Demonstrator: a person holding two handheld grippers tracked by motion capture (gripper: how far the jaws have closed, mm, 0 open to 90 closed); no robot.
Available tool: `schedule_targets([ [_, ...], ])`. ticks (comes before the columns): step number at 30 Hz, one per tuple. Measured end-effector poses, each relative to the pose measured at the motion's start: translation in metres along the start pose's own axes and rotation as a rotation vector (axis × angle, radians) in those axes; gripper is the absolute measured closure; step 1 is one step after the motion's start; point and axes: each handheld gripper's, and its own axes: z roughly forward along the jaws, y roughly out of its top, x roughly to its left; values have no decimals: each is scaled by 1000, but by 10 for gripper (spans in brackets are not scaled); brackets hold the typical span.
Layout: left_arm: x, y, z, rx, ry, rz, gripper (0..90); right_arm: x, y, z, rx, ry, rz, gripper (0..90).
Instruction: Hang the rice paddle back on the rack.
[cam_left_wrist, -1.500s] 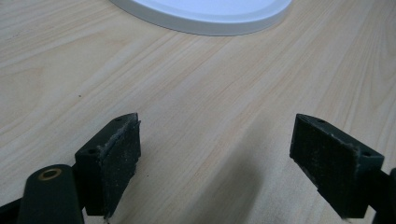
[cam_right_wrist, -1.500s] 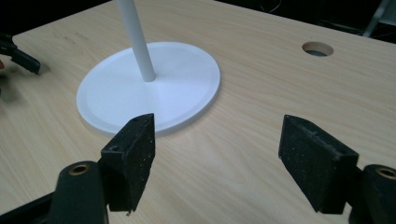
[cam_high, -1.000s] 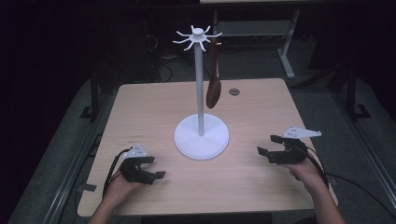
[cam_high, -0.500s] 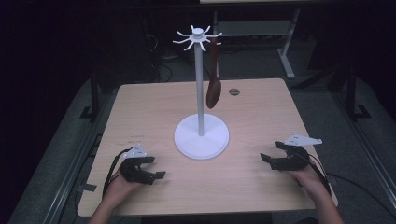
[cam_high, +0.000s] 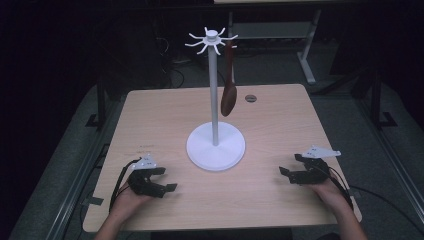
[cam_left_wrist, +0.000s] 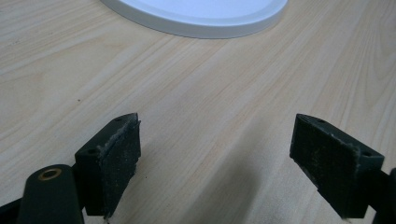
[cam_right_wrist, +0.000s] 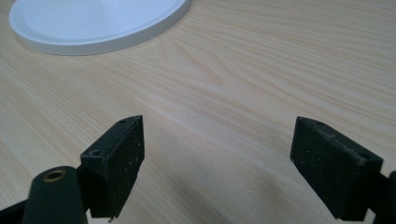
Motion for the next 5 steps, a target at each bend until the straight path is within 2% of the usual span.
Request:
schedule_targets([
  [5,0,0,0,0,0,1,156,-1,0,0,-1,1,-5,171],
])
